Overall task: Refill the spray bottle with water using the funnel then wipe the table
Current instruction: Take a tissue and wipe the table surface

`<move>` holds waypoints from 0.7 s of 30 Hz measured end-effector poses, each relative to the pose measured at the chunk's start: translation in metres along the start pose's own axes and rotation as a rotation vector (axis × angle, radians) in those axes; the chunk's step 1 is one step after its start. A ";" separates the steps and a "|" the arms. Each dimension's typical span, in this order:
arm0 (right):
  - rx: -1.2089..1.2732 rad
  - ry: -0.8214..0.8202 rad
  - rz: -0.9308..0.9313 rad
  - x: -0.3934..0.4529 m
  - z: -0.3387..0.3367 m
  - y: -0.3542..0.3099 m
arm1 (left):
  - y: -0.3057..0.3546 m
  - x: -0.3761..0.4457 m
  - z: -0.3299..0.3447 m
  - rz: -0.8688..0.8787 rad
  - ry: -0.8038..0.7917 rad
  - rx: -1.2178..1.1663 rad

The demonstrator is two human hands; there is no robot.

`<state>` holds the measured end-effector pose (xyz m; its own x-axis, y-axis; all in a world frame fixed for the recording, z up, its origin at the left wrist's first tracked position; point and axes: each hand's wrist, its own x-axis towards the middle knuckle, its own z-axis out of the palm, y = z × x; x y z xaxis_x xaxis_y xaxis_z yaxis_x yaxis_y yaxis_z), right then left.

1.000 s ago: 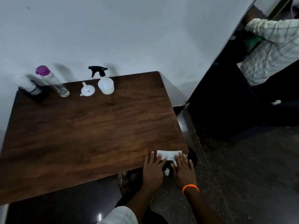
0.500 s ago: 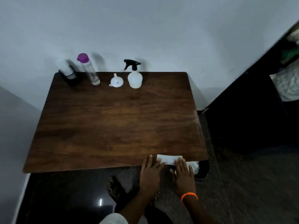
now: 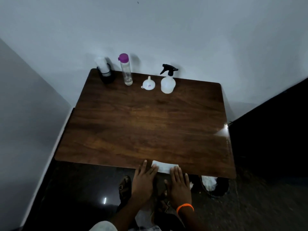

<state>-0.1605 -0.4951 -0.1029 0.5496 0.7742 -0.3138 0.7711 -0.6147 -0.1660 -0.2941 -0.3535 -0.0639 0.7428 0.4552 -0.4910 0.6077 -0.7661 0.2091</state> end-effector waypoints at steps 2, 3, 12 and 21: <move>0.001 -0.001 -0.022 0.001 0.004 -0.017 | -0.019 -0.006 0.001 -0.019 0.022 -0.007; 0.001 -0.011 -0.033 0.002 0.006 -0.026 | -0.028 -0.009 0.000 -0.019 0.015 -0.006; -0.004 -0.082 -0.170 0.012 0.014 -0.110 | -0.112 -0.042 -0.007 -0.139 -0.016 -0.050; -0.055 -0.116 -0.385 0.035 0.012 -0.196 | -0.191 -0.082 -0.023 -0.227 0.111 -0.185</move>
<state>-0.2963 -0.3500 -0.0929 0.1796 0.9221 -0.3427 0.9313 -0.2716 -0.2428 -0.4647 -0.2338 -0.0440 0.6020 0.6599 -0.4496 0.7949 -0.5483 0.2598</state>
